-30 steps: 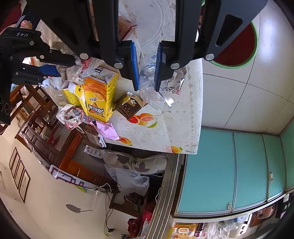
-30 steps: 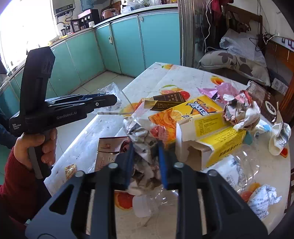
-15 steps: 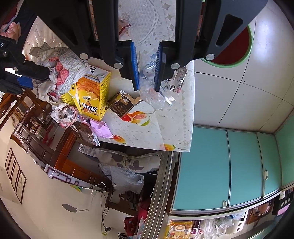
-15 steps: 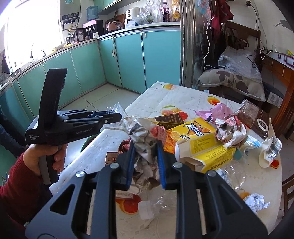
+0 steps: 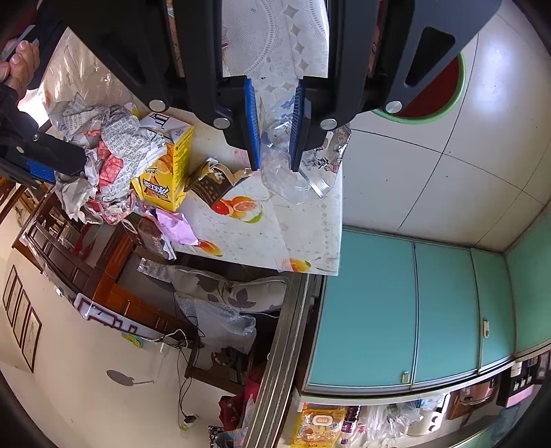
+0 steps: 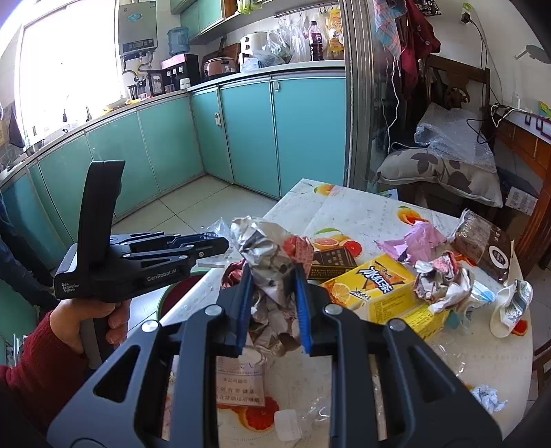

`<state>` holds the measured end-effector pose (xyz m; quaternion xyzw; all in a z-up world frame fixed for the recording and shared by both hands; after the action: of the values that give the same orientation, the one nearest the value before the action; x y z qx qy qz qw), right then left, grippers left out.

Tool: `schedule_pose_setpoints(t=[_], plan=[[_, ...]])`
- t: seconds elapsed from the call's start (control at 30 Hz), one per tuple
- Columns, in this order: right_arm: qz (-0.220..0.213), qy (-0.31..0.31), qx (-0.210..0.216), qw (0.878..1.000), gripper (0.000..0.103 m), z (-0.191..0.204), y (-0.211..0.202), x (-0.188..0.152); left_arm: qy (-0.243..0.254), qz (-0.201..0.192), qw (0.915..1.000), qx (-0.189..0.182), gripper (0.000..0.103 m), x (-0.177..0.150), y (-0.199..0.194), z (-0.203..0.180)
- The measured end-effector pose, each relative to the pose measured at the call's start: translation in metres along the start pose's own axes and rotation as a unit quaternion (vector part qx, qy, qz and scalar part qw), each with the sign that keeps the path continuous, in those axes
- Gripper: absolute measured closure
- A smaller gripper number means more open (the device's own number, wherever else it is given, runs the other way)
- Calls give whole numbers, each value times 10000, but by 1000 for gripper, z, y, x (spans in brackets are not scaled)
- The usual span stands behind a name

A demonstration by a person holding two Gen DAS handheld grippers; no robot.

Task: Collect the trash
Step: 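Carry the bag and foil wrapper over the red bin and open both tools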

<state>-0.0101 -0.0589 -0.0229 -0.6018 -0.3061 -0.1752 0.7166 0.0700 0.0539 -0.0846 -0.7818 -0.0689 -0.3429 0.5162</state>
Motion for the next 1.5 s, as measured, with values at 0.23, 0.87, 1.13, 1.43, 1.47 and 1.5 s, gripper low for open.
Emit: schedule_pose_setpoints(t=[0.23,0.87,1.13,1.43,1.47,1.5], plan=[[56,-72,217,9997,80,11,20,13,-447,-150,9988,124,88,1,-13,36],[71,-678,573,9960,80,75,48,49,-1349,-243,9891,538,87,-25,-39,127],[171,-649,887,9938,80,93,60,61,-1694,-42,9823,795,87,-42,-35,160],[487,-822,910,9913,79,115,87,73,-1798,189,9791,934,87,-53,-26,172],[548,-816,949,9906,79,117,92,73,-1812,204,9787,946,87,-54,-26,174],[621,-816,964,9900,79,119,99,75,-1828,216,9783,952,87,-55,-25,175]])
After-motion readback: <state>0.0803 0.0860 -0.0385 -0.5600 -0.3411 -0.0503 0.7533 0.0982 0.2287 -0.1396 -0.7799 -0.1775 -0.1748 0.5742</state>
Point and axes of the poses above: each gripper's, at about its wrist camera, not at the fingertips, and y roughly the way its jaws point, z to its left, x to its top, the point moved 6 cm from there along y, roughly the way its jaws point, and after that the axes turned 14 degrees about z, right-handed, at the moved point
